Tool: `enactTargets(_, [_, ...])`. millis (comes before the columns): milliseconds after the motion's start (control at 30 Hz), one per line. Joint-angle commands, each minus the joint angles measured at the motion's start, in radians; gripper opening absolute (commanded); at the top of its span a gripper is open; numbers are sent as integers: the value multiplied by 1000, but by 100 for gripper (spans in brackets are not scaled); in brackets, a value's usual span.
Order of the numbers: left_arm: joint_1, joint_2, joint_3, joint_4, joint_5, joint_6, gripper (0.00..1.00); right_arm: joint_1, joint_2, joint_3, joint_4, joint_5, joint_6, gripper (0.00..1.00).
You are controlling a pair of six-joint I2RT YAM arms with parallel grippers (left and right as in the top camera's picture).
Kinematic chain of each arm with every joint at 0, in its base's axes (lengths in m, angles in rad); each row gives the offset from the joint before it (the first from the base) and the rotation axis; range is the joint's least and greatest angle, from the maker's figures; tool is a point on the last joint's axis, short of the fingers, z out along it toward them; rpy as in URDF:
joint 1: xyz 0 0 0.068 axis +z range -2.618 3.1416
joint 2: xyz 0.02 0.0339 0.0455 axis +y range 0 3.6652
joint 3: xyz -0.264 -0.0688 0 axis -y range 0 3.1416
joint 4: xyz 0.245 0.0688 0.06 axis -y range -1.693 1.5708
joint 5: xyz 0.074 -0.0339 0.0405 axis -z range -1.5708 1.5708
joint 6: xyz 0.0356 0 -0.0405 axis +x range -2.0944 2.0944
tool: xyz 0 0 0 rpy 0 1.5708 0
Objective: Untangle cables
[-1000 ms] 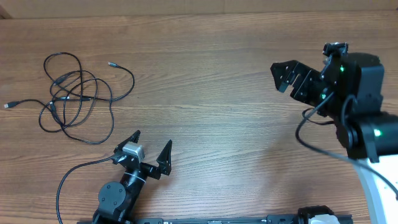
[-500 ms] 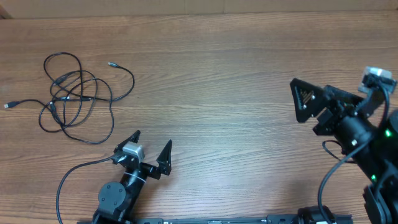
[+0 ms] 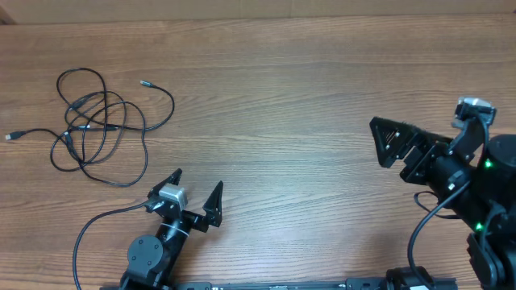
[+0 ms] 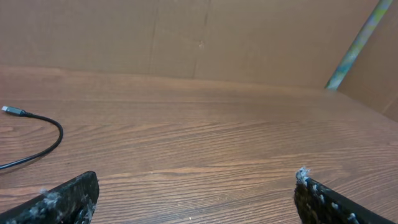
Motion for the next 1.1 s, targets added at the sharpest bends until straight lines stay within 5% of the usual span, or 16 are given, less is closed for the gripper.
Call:
enactTargets(0, [0,-11,-4,-3,-11,19,100,4,-3,-28,-6,6,-7,100])
enactTargets(633, [0,-11,-4,-3,-11,19,100,4,-585,-445,152,6,-6,100])
enactTargets(1067, [0,-11,-3,-3,-11,19,100,4,-735,-576,332,6,-6,100])
